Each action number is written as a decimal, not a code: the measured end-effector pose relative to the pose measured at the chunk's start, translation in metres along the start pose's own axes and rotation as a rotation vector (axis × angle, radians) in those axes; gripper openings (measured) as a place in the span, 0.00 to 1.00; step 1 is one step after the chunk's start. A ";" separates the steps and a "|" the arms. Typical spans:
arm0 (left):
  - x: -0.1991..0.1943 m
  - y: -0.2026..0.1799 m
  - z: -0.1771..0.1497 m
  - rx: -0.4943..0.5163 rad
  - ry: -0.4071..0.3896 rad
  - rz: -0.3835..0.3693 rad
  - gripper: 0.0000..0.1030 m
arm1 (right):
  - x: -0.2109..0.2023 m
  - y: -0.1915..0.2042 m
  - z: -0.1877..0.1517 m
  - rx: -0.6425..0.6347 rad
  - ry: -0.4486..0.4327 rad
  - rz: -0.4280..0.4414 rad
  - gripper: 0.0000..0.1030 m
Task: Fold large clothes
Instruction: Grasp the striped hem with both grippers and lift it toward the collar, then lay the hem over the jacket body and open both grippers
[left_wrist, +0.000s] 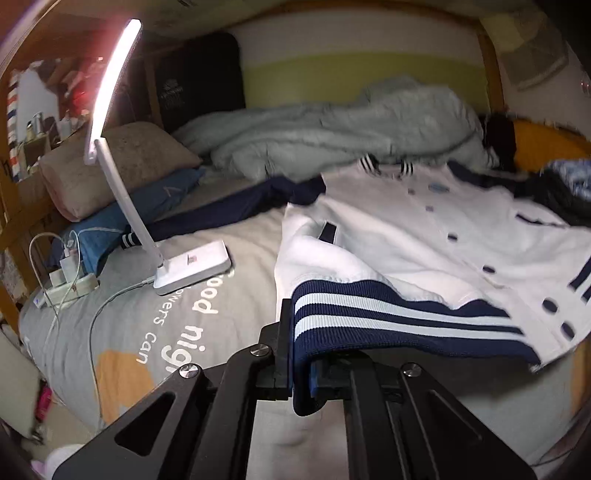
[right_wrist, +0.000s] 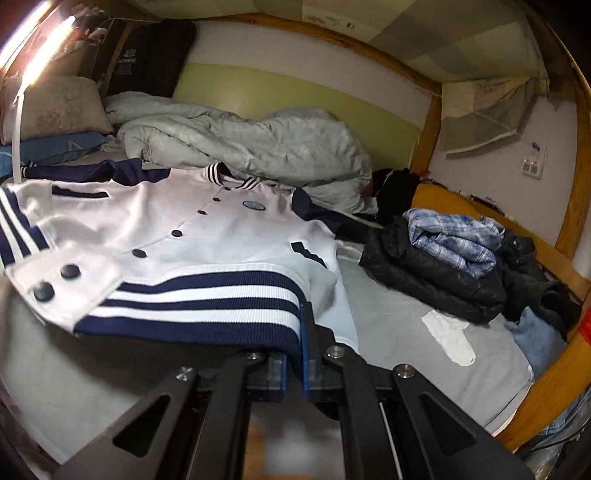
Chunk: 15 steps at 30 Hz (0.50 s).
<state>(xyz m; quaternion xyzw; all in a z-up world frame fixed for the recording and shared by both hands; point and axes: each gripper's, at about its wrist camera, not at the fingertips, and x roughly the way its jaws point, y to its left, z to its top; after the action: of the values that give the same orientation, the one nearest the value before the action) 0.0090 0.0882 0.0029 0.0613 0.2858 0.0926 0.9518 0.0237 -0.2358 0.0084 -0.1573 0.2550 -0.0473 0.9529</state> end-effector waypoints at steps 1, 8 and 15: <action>0.006 -0.004 0.005 0.025 0.029 0.007 0.06 | 0.006 0.001 0.005 -0.023 0.010 -0.009 0.04; 0.074 -0.022 0.057 0.151 0.164 0.005 0.07 | 0.077 0.014 0.054 -0.150 0.080 -0.004 0.04; 0.162 -0.034 0.071 0.174 0.274 -0.007 0.07 | 0.165 0.027 0.073 -0.090 0.172 0.040 0.05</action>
<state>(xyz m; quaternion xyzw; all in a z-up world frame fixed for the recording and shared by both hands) 0.1862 0.0851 -0.0304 0.1294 0.4199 0.0717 0.8954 0.2029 -0.2184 -0.0182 -0.1902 0.3407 -0.0302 0.9202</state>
